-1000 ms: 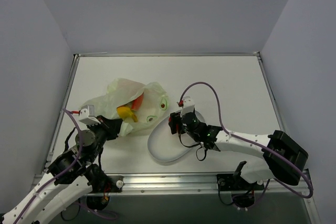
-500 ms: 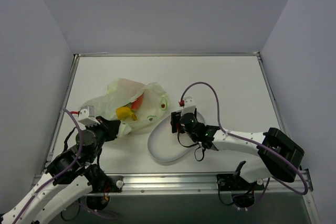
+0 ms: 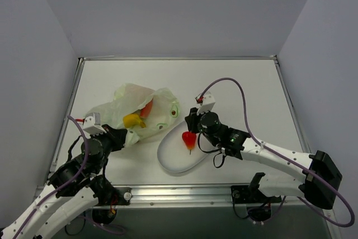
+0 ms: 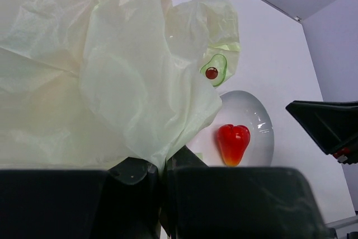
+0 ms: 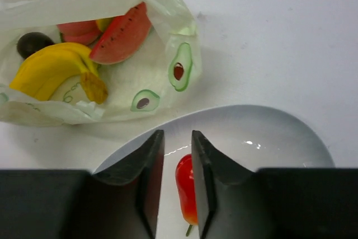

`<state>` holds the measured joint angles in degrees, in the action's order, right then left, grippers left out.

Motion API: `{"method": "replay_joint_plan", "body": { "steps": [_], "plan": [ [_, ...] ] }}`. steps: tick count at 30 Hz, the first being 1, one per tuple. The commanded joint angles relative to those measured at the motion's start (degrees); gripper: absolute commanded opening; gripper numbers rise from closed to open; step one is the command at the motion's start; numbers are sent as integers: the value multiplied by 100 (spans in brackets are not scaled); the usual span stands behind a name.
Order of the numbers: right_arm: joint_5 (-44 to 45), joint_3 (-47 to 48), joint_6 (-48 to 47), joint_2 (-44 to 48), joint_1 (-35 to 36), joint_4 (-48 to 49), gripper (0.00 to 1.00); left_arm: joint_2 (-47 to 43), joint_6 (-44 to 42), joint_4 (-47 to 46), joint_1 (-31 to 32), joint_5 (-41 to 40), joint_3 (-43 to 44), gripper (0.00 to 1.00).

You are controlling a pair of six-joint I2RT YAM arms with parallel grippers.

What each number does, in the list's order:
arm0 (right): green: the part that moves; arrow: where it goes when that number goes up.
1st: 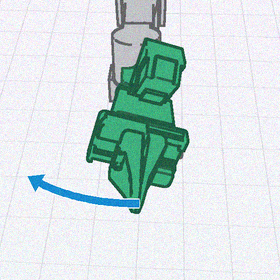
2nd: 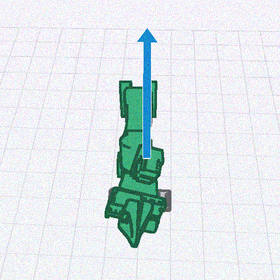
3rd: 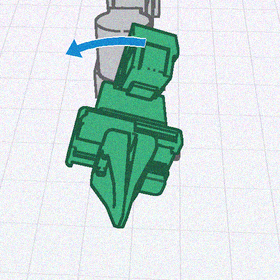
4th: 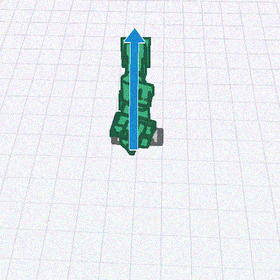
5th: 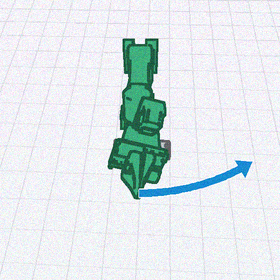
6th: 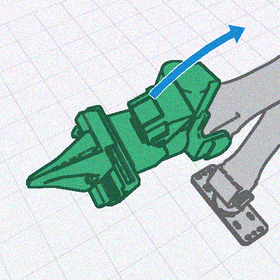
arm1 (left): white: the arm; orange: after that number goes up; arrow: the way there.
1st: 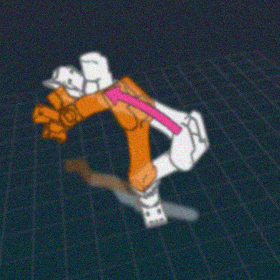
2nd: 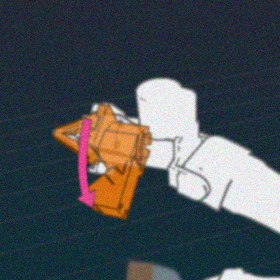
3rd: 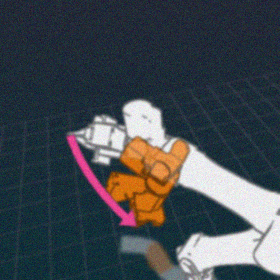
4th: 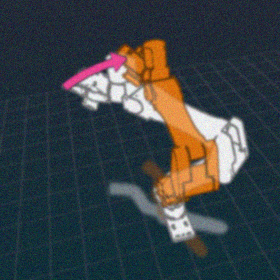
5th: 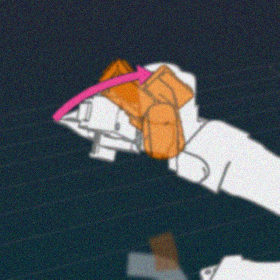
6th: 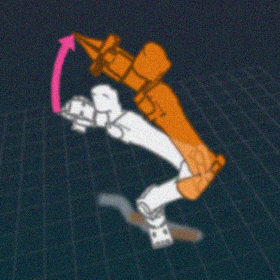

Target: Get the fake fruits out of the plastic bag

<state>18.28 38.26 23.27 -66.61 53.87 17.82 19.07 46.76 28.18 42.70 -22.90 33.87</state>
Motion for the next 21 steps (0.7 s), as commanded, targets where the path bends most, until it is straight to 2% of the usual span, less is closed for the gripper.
{"method": "replay_joint_plan", "body": {
  "steps": [1, 3, 8, 16, 21],
  "plan": [
    [-544, 470, -147, -123, 97, 19, 17, -70, -80, 178, -16, -189, 296, 2],
    [-869, 612, -164, -351, 159, 246, 12, -123, -53, 293, -16, -215, 305, 2],
    [-1195, 1191, -270, -932, 361, 800, 14, -334, 122, 731, -16, -312, 278, 3],
    [-1520, 2246, -393, -2724, 397, 1329, 17, -764, 421, 1487, -7, -584, 419, 2],
    [-1424, 3028, -481, -3813, 405, 1303, 20, -800, 675, 1638, -7, -366, 288, 2]
  ]
}}
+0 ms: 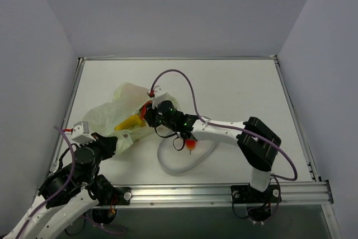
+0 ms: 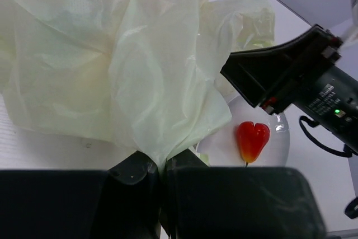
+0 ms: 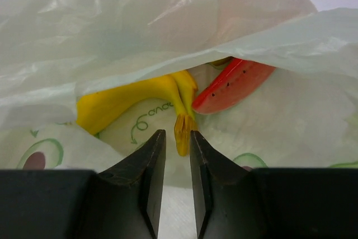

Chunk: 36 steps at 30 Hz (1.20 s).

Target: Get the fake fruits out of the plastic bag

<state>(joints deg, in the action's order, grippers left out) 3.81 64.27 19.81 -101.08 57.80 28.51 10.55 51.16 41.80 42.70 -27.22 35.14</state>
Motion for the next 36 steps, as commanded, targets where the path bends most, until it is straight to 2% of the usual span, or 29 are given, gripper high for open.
{"method": "replay_joint_plan", "body": {
  "steps": [1, 6, 10, 14, 18, 21, 22, 24, 25, 27, 28, 32, 36],
  "plan": [
    [110, 594, -118, -482, 3, 242, 22, 62, 272, 250, -7, 103, 117, 3],
    [1005, 929, 241, -1202, -6, 366, 38, 105, 369, -101, -7, 296, -244, 2],
    [1867, 1219, 453, -1616, -41, 383, 48, 272, 176, -742, -7, 454, -341, 2],
    [2176, 1631, 734, -2003, -128, 453, 68, 448, 0, -849, -7, 560, -332, 2],
    [2290, 1948, 954, -2469, -129, 392, 70, 405, -18, -797, -7, 595, -428, 3],
    [2483, 2019, 1042, -2627, -111, 295, 61, 291, -44, -709, -7, 560, -446, 2],
    [2536, 1993, 1060, -2619, -111, 278, 51, 273, -44, -691, -7, 560, -446, 3],
    [2589, 1862, 1130, -2523, -111, 269, 42, 246, -53, -673, -7, 569, -455, 2],
    [2598, 1818, 1130, -2479, -102, 269, 31, 255, -53, -682, -7, 569, -455, 2],
    [2624, 1747, 1095, -2347, -94, 243, 24, 272, -53, -708, -7, 595, -472, 2],
    [2624, 1695, 1095, -2312, -94, 208, 17, 281, -53, -761, -7, 604, -481, 2],
    [2502, 1370, 1042, -1856, -94, 523, 7, 351, -53, -849, -7, 630, -499, 2],
    [1898, 983, 1077, -1398, -172, 1067, 5, 422, -62, -902, -7, 648, -543, 2]
  ]
}}
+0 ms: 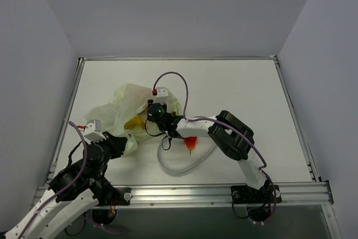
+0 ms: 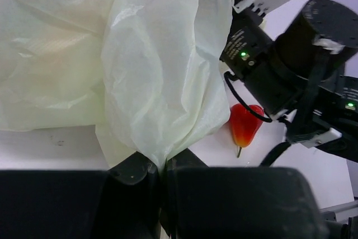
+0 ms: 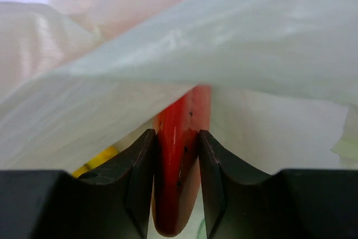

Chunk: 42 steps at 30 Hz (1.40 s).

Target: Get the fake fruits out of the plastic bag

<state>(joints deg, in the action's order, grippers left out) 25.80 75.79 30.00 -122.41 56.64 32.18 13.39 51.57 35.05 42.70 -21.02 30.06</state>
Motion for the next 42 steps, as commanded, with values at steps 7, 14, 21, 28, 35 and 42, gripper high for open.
{"method": "replay_joint_plan", "body": {
  "steps": [7, 14, 21, 28, 35, 42],
  "plan": [
    [-1838, -627, 945, 1237, -443, 1466, 5, 217, -59, -305, -7, 10, -212, 2],
    [-3535, -828, 1315, 1465, -461, 1010, 7, 506, -454, -648, -7, -210, 218, 2],
    [-3951, -1567, 965, 2229, -110, 325, 8, 972, -797, -1306, -7, -412, 439, 2],
    [-3636, -2454, 639, 3485, 84, 122, 8, 1280, -886, -1650, -16, -404, 457, 2],
    [-2347, -3710, 261, 5365, 137, -739, 7, 904, -868, -1334, -25, -465, 377, 2],
    [-1683, -4625, 331, 6256, 189, -1522, 6, 577, -736, -886, -25, -430, 377, 2]
  ]
}}
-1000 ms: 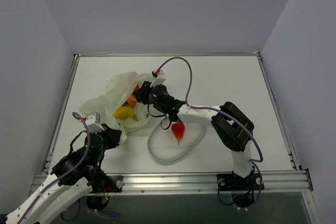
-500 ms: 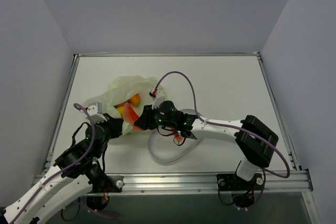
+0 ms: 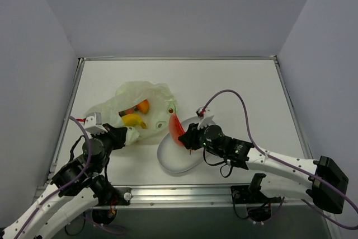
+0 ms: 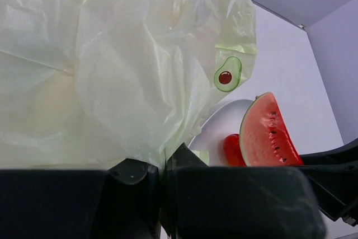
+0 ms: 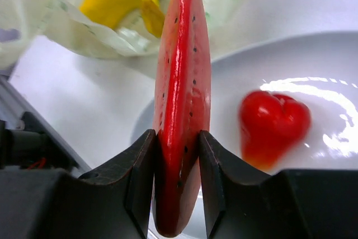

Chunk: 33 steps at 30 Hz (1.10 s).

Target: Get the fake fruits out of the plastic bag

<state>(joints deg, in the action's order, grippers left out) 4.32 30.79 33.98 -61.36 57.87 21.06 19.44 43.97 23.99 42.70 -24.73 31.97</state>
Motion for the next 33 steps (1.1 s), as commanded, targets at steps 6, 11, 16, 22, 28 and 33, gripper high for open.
{"method": "replay_joint_plan", "body": {
  "steps": [6, 11, 16, 22, 28, 33],
  "plan": [
    [754, -38, -31, -411, 479, -470, 7, -98, 60, 317, -25, -14, 178, 2],
    [1317, 182, -75, -912, 937, -735, 8, -169, 33, 352, -25, -14, 213, 2],
    [1651, 261, -5, -984, 1182, -928, 31, -186, 7, 361, -25, 3, 249, 3],
    [2099, 839, -312, -404, 1253, -1192, 75, -344, 42, 580, -25, -5, 240, 2],
    [2126, 2007, -1129, -1462, 1210, -772, 33, -441, 339, 1037, -25, 12, 188, 2],
    [1136, 2932, -1385, -3333, 579, 459, 12, -546, 543, 1213, -25, 56, 204, 2]
  ]
}}
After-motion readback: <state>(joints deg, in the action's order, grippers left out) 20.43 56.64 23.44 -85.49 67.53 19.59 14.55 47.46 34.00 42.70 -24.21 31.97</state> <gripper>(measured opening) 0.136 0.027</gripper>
